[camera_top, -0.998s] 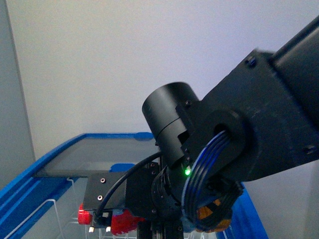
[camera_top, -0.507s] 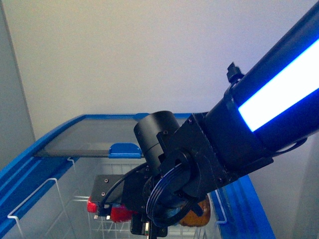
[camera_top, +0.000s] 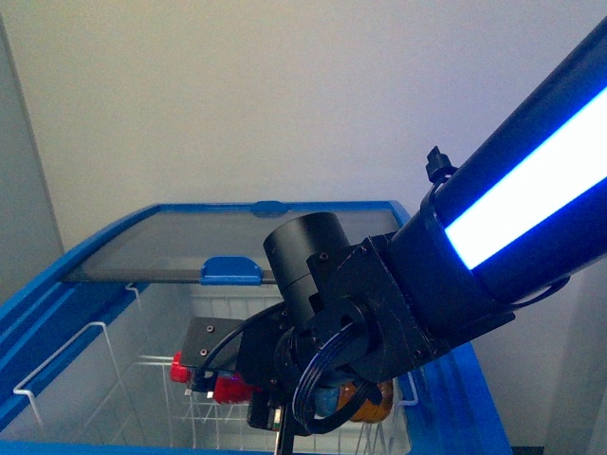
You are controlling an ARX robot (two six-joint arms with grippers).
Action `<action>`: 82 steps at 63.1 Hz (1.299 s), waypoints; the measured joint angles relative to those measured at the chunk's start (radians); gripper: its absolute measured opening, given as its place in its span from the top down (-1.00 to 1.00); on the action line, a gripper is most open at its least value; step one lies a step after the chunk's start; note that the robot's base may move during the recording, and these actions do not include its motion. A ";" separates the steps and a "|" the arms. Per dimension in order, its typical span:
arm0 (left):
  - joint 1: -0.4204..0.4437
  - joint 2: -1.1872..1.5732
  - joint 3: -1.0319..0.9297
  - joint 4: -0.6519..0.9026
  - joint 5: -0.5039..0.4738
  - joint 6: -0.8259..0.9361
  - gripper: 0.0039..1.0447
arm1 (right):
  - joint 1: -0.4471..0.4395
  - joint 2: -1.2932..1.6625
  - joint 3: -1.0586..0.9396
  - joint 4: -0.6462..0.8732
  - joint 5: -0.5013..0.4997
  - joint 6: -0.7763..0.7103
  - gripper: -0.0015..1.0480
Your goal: Put drink in fridge
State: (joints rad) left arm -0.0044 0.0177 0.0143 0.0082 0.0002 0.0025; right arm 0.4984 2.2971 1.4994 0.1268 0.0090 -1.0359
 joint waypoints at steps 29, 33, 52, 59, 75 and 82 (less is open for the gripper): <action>0.000 -0.011 0.000 -0.007 -0.001 0.000 0.96 | -0.075 0.045 0.051 0.030 0.037 0.038 0.31; 0.000 -0.012 0.000 -0.007 0.000 0.000 0.96 | -0.081 0.044 0.037 0.031 0.024 0.050 0.31; 0.000 -0.012 0.000 -0.007 0.000 0.000 0.96 | -0.112 0.032 0.008 0.055 0.013 0.106 0.31; 0.000 -0.012 0.000 -0.007 0.000 0.000 0.96 | -0.119 0.032 0.004 0.049 0.033 0.166 0.31; 0.000 -0.012 0.000 -0.007 0.000 0.000 0.96 | -0.144 0.074 -0.018 0.068 0.077 0.287 0.31; 0.000 -0.012 0.000 -0.007 0.000 0.000 0.96 | -0.145 0.087 -0.037 0.096 0.093 0.297 0.31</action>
State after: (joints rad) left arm -0.0044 0.0055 0.0143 0.0013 -0.0002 0.0025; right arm 0.3531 2.3836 1.4624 0.2226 0.1024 -0.7391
